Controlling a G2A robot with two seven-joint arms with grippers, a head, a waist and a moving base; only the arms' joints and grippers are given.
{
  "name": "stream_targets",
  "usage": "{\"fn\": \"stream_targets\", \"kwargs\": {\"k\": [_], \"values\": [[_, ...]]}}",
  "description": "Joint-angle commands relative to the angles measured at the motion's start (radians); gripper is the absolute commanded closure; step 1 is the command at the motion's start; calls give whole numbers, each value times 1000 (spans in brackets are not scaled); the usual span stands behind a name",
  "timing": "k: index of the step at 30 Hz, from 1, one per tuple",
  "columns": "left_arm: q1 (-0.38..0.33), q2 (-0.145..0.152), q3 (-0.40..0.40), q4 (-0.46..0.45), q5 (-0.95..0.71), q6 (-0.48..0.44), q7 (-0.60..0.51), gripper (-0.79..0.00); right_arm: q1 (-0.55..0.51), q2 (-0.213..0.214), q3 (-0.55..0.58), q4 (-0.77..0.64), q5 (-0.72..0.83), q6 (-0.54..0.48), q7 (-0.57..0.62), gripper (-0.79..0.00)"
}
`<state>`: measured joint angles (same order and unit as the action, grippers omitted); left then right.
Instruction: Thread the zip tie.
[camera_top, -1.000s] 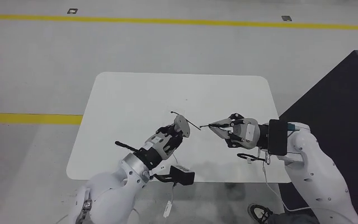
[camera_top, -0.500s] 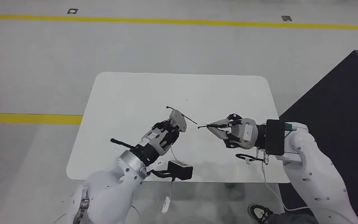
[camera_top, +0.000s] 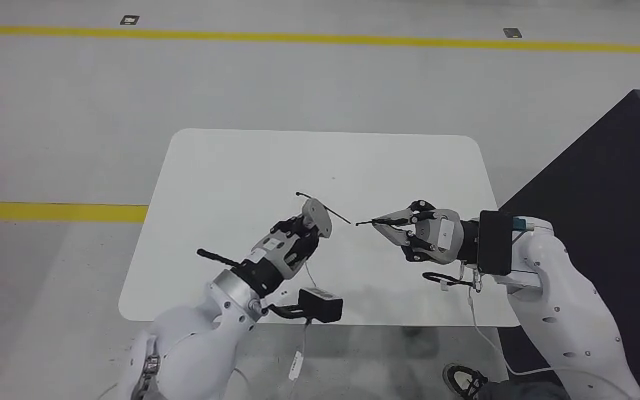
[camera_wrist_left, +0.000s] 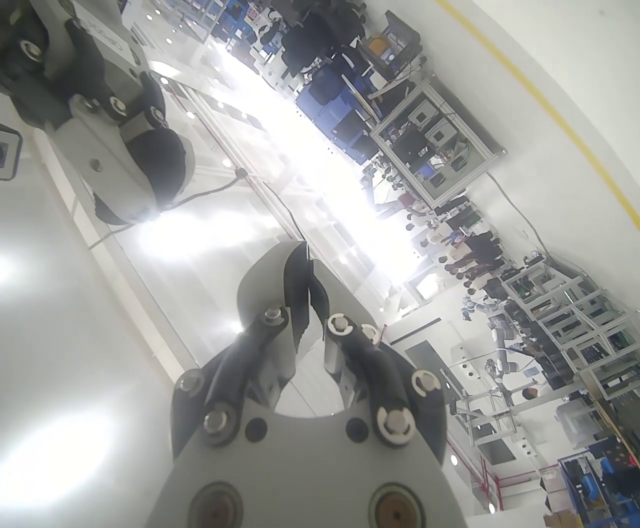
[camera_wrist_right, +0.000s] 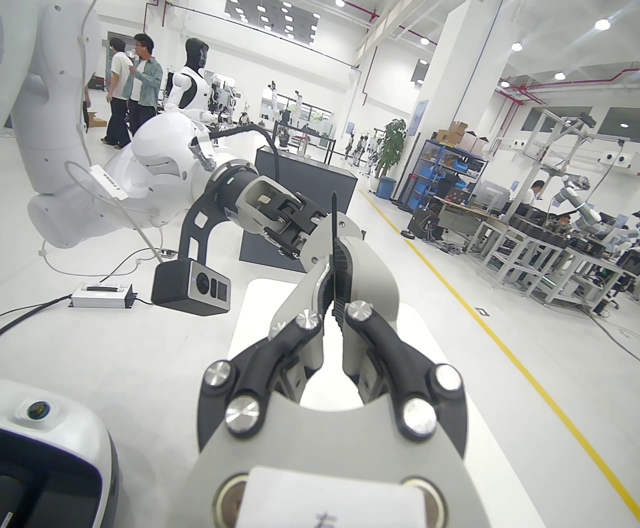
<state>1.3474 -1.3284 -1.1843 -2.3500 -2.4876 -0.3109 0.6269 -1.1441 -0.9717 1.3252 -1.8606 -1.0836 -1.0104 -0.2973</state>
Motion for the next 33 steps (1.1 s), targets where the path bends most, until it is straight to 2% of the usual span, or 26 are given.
{"fn": "stream_targets", "kwargs": {"k": [1, 33], "values": [[1, -1, 5, 0, 0, 4, 0, 0, 0, 0, 0, 0, 0, 0, 0, 0], [2, -12, 12, 0, 22, 7, -18, 0, 0, 0, 0, 0, 0, 0, 0, 0]]}}
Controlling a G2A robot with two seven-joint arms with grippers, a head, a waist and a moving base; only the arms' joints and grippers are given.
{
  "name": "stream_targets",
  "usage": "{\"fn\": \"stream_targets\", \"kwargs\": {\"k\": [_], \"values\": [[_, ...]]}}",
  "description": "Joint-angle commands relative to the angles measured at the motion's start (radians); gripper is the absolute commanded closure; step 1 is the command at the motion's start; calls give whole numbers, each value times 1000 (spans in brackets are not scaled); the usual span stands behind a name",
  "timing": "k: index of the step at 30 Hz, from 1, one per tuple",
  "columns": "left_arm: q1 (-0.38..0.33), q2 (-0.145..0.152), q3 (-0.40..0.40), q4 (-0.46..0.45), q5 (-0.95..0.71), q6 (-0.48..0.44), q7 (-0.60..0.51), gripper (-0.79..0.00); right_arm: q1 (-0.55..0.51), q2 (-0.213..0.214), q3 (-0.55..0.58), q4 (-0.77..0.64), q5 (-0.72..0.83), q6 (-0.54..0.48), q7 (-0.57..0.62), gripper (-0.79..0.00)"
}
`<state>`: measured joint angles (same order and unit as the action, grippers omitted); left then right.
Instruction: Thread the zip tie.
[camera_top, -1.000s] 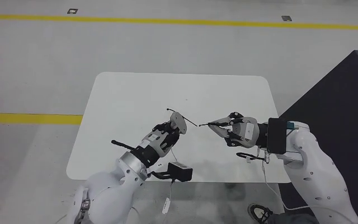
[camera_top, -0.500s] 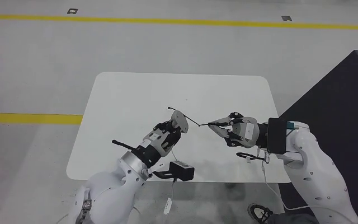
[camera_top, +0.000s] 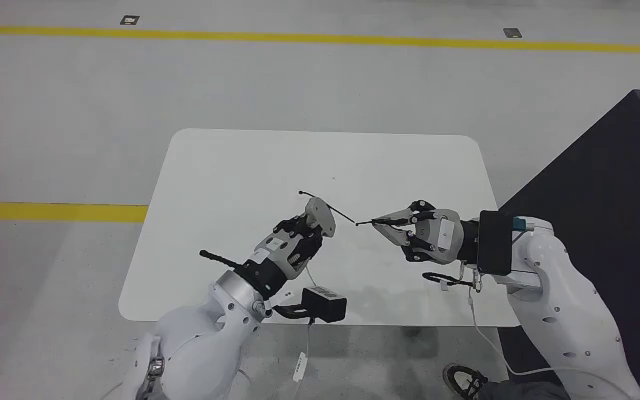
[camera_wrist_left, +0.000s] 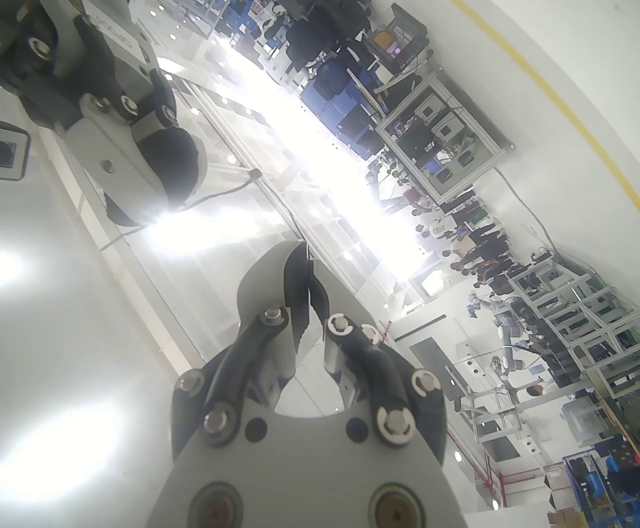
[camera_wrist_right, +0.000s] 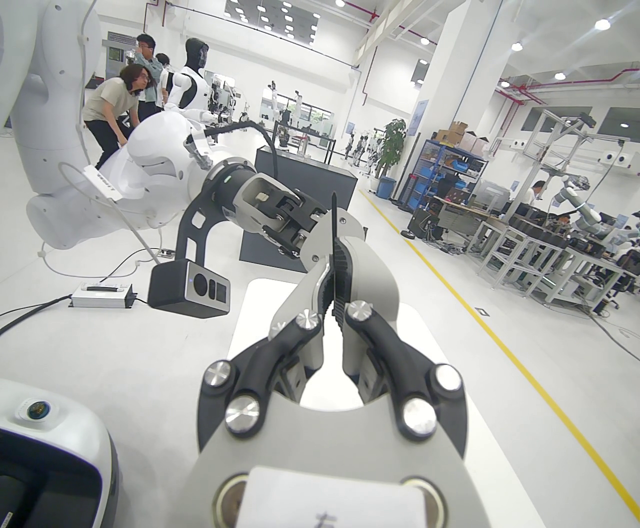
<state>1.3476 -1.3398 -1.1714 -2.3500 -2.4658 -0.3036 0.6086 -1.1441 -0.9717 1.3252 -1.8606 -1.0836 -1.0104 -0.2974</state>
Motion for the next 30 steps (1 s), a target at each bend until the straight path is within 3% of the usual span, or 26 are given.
{"fn": "stream_targets", "kwargs": {"k": [1, 30], "values": [[2, 0, 0, 0, 1, 0, 1, 0, 0, 0, 0, 0, 0, 0, 0, 0], [12, -7, 13, 0, 1, 29, 15, 0, -13, -1, 0, -21, 9, 27, 20, 0]]}}
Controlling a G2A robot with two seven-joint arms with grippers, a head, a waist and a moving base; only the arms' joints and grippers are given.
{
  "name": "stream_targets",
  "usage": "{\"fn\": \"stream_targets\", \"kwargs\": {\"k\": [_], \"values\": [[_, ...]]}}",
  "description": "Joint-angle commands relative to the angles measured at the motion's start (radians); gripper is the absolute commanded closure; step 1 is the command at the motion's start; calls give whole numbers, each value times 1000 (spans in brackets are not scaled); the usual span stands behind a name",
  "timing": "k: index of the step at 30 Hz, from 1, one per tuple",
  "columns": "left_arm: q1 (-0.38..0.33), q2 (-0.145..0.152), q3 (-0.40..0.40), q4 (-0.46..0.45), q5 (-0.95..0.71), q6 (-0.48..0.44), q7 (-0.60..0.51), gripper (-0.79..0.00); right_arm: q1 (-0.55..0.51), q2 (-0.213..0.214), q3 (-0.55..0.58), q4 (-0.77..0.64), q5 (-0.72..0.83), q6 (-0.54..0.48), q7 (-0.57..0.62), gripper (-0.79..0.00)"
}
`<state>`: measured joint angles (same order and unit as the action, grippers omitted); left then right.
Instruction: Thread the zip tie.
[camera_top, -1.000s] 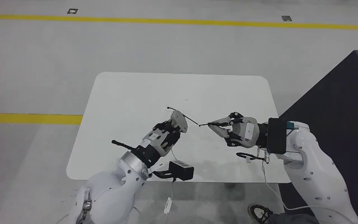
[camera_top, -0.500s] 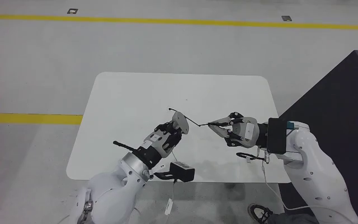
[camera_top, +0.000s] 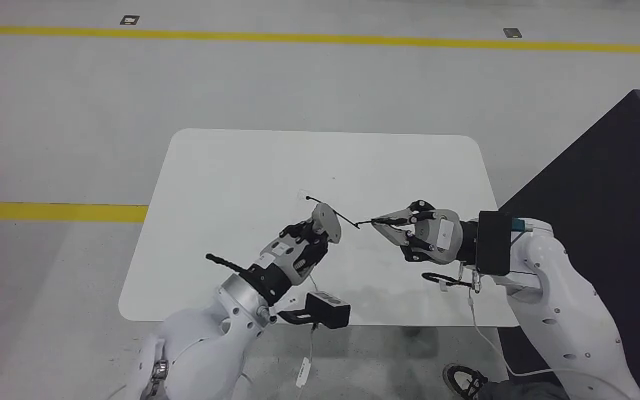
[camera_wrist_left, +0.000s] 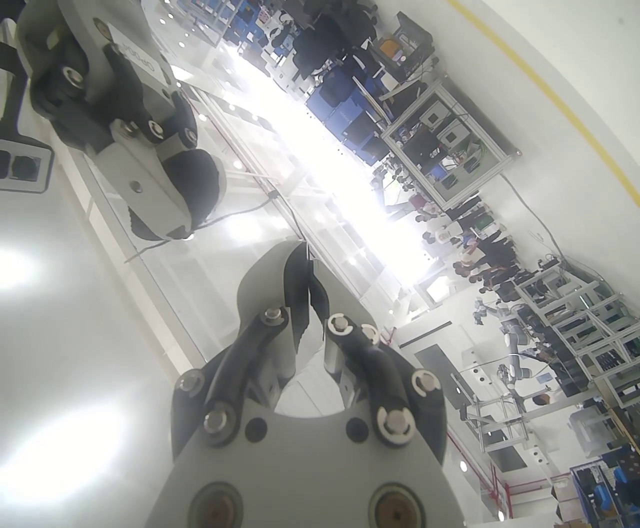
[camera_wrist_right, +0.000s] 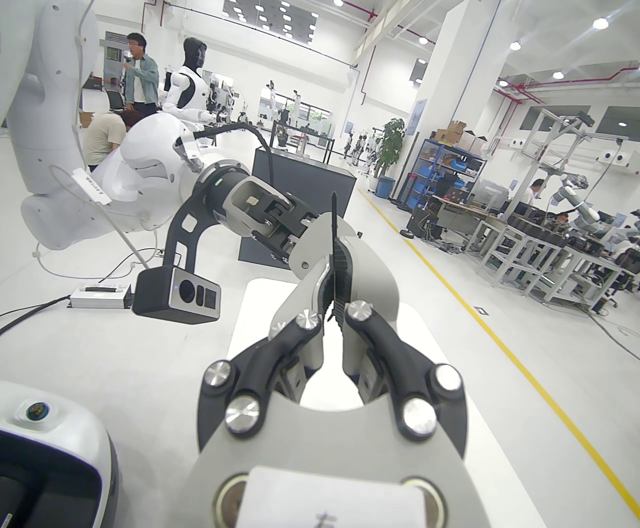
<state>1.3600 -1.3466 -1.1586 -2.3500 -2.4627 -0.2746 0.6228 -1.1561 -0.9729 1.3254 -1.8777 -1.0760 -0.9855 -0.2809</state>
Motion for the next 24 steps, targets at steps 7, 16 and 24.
{"fn": "stream_targets", "kwargs": {"k": [7, 16, 24], "values": [[-5, -3, -12, 0, -2, -12, -8, 0, -8, -2, -2, -13, 13, -2, 21, 0], [-3, -5, -27, 0, 2, 0, -40, 0, -14, -3, 16, -4, 21, -10, 21, 0], [6, -6, -14, 0, 14, 5, -36, 0, -13, -7, 18, -13, 21, 2, 22, 0]]}}
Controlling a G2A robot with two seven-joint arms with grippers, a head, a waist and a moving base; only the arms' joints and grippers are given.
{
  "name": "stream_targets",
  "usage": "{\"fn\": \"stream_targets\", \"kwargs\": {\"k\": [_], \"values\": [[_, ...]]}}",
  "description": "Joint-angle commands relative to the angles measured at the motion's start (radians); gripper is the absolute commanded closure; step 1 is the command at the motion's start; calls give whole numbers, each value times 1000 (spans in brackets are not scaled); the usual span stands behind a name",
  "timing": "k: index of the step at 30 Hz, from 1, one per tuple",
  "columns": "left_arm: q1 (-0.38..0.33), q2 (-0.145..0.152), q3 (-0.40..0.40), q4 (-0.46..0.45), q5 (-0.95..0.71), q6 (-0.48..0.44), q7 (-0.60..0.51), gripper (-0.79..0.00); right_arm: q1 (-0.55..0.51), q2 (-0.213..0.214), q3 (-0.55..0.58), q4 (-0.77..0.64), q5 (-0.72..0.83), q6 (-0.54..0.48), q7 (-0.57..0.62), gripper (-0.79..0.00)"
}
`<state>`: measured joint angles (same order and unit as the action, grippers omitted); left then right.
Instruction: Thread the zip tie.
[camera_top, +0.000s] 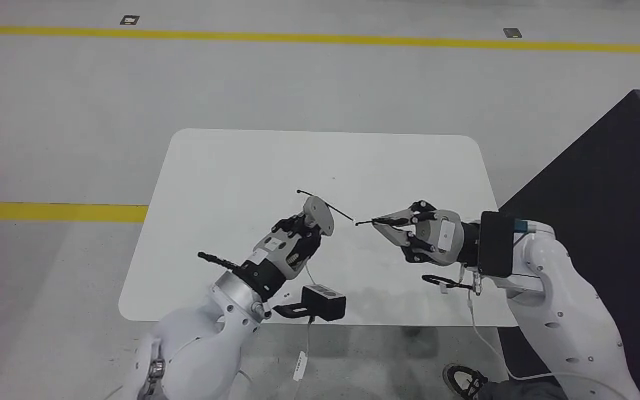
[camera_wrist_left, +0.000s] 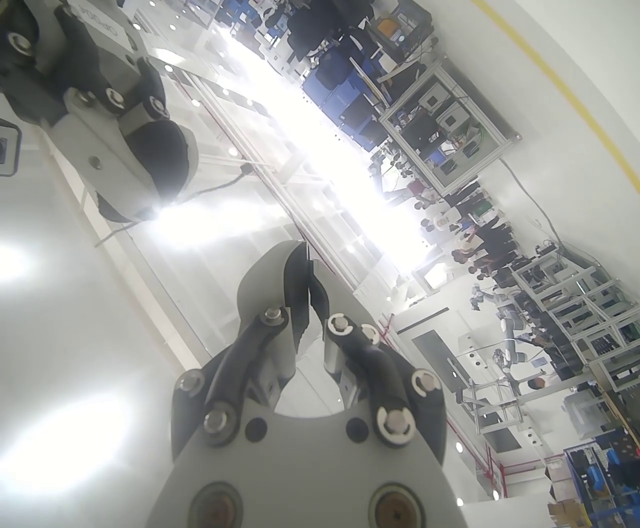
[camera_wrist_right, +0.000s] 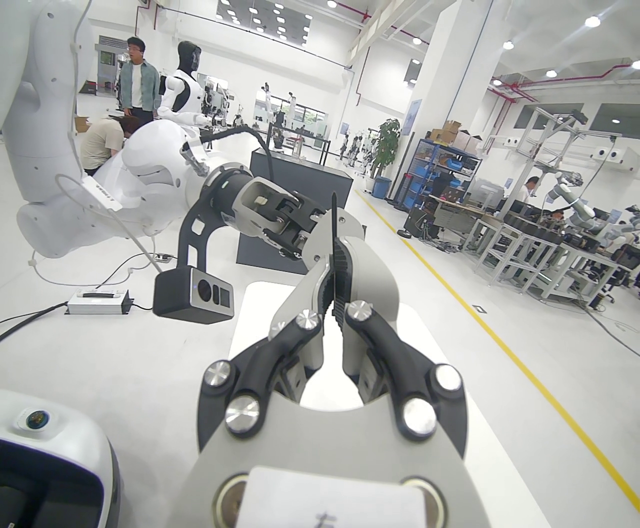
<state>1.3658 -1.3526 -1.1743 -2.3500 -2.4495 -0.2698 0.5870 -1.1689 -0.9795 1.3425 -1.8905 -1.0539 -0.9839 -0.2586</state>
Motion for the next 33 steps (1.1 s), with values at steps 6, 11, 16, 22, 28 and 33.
{"fn": "stream_targets", "kwargs": {"k": [6, 11, 16, 22, 28, 33], "values": [[2, -2, 2, 0, 3, 1, -1, 0, 1, -3, 4, 0, -7, 6, -6, 0], [0, -3, 7, 0, 2, 6, -3, 0, 0, -5, 4, 3, -10, 4, -7, 0], [1, -4, 12, 0, 9, 5, 2, 0, 0, -7, 0, 0, -12, 3, -7, 0], [-1, -6, 13, 0, 13, 4, 4, 0, -5, -8, 5, 2, -16, -3, -5, 0], [0, -7, 12, 0, 14, 2, 5, 0, -11, -9, 6, 1, -19, -6, -5, 0], [7, -7, 16, 0, 20, 10, 9, 0, -15, -10, 12, -1, -21, -5, -9, 0]]}}
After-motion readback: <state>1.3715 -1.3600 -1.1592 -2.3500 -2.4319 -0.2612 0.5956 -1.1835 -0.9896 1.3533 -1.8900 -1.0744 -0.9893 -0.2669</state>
